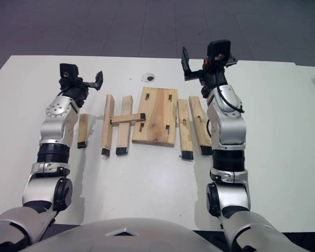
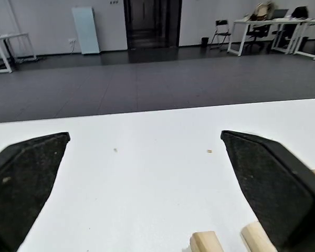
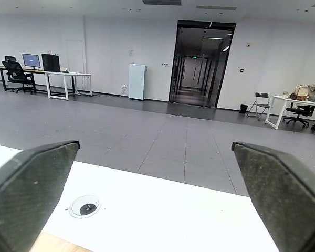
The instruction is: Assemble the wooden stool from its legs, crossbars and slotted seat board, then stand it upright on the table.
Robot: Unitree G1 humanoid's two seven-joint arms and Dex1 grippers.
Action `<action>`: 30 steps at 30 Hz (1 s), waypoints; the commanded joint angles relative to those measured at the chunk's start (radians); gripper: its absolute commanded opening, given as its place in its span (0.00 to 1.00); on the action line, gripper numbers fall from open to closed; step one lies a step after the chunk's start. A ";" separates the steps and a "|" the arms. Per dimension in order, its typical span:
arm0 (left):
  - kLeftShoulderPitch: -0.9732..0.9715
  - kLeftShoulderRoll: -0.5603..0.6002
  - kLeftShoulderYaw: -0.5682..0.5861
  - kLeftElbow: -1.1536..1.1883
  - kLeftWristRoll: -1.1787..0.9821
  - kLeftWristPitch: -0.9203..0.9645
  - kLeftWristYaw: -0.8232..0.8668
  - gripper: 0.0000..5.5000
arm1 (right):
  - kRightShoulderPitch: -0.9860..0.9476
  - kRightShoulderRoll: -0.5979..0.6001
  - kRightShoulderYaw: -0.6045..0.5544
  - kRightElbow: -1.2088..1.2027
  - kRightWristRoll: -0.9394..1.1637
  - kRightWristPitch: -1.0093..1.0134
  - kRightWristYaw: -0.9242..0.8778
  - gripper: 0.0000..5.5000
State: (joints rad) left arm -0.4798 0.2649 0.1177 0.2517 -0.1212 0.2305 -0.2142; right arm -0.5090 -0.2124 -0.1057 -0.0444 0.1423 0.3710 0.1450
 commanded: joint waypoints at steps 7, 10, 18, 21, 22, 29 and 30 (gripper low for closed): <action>0.579 0.175 -0.174 -0.880 -0.063 0.656 -0.104 0.97 | 0.135 -0.036 -0.057 -0.122 -0.008 0.050 -0.032 0.98; 0.596 0.215 -0.200 -0.890 -0.042 0.732 -0.103 0.97 | 0.151 -0.022 -0.053 -0.133 -0.011 0.053 -0.045 0.98; 0.489 0.329 -0.267 -0.823 -0.047 0.884 -0.159 0.83 | 0.162 0.013 -0.042 -0.142 -0.010 0.042 -0.077 0.98; 0.456 0.358 -0.265 -0.799 -0.058 0.951 -0.169 0.73 | 0.164 0.018 -0.048 -0.140 -0.009 0.035 -0.083 0.98; 0.447 0.367 -0.266 -0.793 -0.058 0.956 -0.175 0.70 | 0.164 0.019 -0.050 -0.139 -0.009 0.033 -0.085 0.98; 0.423 0.404 -0.283 -0.739 -0.037 0.868 -0.193 0.47 | 0.140 0.017 -0.049 -0.118 -0.009 0.019 -0.083 0.98; 0.421 0.399 -0.278 -0.736 -0.041 0.856 -0.194 0.44 | 0.137 0.016 -0.051 -0.116 -0.008 0.019 -0.082 0.98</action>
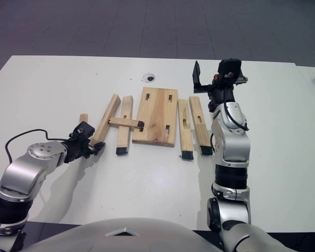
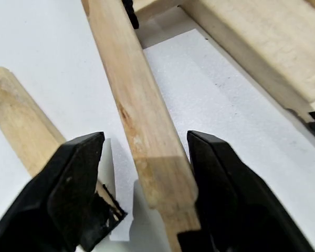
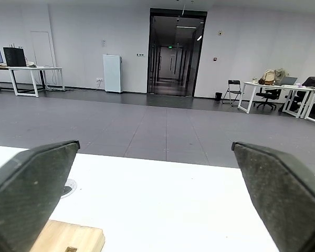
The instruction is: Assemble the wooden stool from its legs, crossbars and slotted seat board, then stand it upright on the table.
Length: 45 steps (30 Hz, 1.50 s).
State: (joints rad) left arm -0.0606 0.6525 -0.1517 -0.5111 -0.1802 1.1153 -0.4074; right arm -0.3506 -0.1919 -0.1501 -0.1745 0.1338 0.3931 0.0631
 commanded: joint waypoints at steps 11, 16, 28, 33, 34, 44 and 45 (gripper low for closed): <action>-0.063 -0.115 0.165 0.129 -0.093 -0.324 -0.060 0.19 | -0.113 0.000 -0.114 0.082 0.176 0.067 0.059 0.98; -0.131 -0.148 0.318 0.194 -0.242 -0.421 -0.155 0.19 | -0.271 -0.080 -0.410 0.194 0.678 0.287 0.193 0.98; -0.346 -0.077 0.348 0.370 -0.579 -0.353 -0.566 0.19 | -0.391 -0.290 -0.252 0.363 0.853 0.457 0.724 0.98; -0.422 -0.075 0.306 0.410 -0.607 -0.344 -0.643 0.19 | -0.408 -0.267 -0.141 0.384 0.808 0.428 0.832 0.98; -0.436 -0.075 0.294 0.413 -0.611 -0.343 -0.662 0.19 | -0.424 -0.257 -0.125 0.413 0.793 0.418 0.845 0.98; -0.445 -0.065 0.203 0.399 -0.593 -0.348 -0.719 0.19 | -0.449 -0.185 -0.081 0.360 0.839 0.462 0.914 0.87; -0.444 -0.065 0.200 0.398 -0.592 -0.349 -0.718 0.19 | -0.443 -0.184 -0.083 0.345 0.848 0.469 0.915 0.84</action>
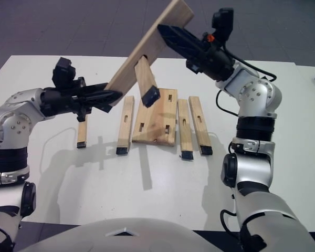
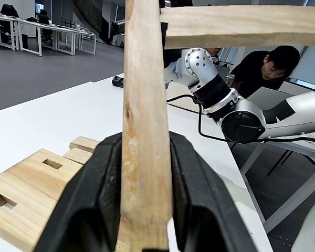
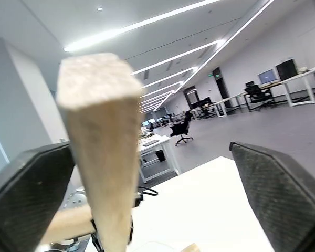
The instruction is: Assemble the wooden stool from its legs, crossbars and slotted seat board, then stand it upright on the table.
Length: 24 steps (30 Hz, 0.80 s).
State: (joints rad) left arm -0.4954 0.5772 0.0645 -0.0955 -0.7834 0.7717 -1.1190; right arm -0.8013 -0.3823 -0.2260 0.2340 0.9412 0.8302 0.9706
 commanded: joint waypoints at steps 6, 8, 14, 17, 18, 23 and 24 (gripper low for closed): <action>-0.009 0.012 -0.018 -0.012 0.013 -0.009 -0.004 0.19 | 0.027 -0.009 -0.017 -0.092 0.065 0.056 0.017 0.68; -0.007 0.010 -0.020 -0.013 0.014 -0.009 -0.002 0.19 | 0.034 -0.014 -0.024 -0.094 0.071 0.061 0.020 0.62; -0.003 0.008 -0.023 -0.017 0.010 -0.006 -0.003 0.19 | 0.052 -0.009 -0.041 -0.084 0.080 0.055 0.013 0.45; -0.002 0.004 -0.025 -0.018 0.008 -0.003 0.000 0.19 | 0.058 0.001 -0.053 -0.095 0.094 0.054 0.006 0.36; -0.002 0.003 -0.026 -0.019 0.008 -0.003 0.001 0.19 | 0.061 0.004 -0.055 -0.100 0.097 0.055 0.005 0.34; 0.006 -0.001 -0.027 -0.024 0.009 -0.004 0.006 0.19 | 0.066 0.009 -0.063 -0.126 0.124 0.066 -0.013 0.24; 0.008 -0.002 -0.027 -0.026 0.009 -0.005 0.008 0.19 | 0.068 0.010 -0.065 -0.134 0.132 0.070 -0.018 0.24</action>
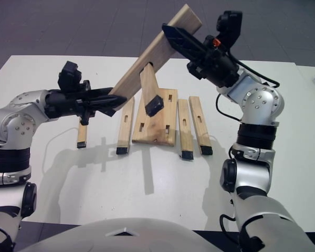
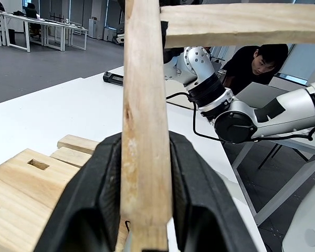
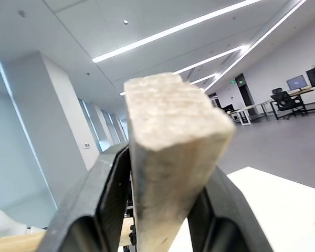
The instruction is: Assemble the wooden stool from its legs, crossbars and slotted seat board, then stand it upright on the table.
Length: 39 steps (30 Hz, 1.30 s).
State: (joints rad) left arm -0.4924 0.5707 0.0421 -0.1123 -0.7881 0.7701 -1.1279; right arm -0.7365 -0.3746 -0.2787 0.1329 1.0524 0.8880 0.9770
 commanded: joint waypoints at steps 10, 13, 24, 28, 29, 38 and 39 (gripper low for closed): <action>0.019 -0.030 -0.033 -0.009 0.063 -0.026 0.101 0.32 | 0.022 0.026 -0.049 -0.133 0.073 0.023 -0.207 0.21; 0.051 -0.032 -0.014 -0.029 0.067 -0.034 0.132 0.41 | 0.031 0.024 -0.080 -0.124 0.045 0.000 -0.313 0.19; 0.308 -0.141 0.183 -0.155 0.104 -0.099 0.486 0.75 | 0.121 0.015 -0.297 -0.356 0.129 0.036 -0.999 0.19; 0.238 -0.341 0.215 -0.110 0.176 -0.151 0.837 0.86 | 0.265 0.113 -0.318 -0.518 0.293 0.038 -1.368 0.19; 0.224 -0.377 0.219 -0.096 0.184 -0.172 0.883 0.89 | 0.295 0.131 -0.311 -0.551 0.323 0.028 -1.434 0.19; 0.054 -0.524 0.338 0.056 0.245 -0.396 1.188 0.98 | 0.444 0.130 -0.162 -0.631 0.511 -0.026 -1.674 0.19; 0.032 -0.532 0.339 0.081 0.244 -0.416 1.191 0.98 | 0.446 0.123 -0.153 -0.627 0.526 -0.037 -1.681 0.19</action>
State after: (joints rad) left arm -0.3985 0.0585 0.3797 -0.0869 -0.5518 0.3966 0.0458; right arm -0.2958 -0.2332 -0.4537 -0.4956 1.5278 0.8845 -0.6783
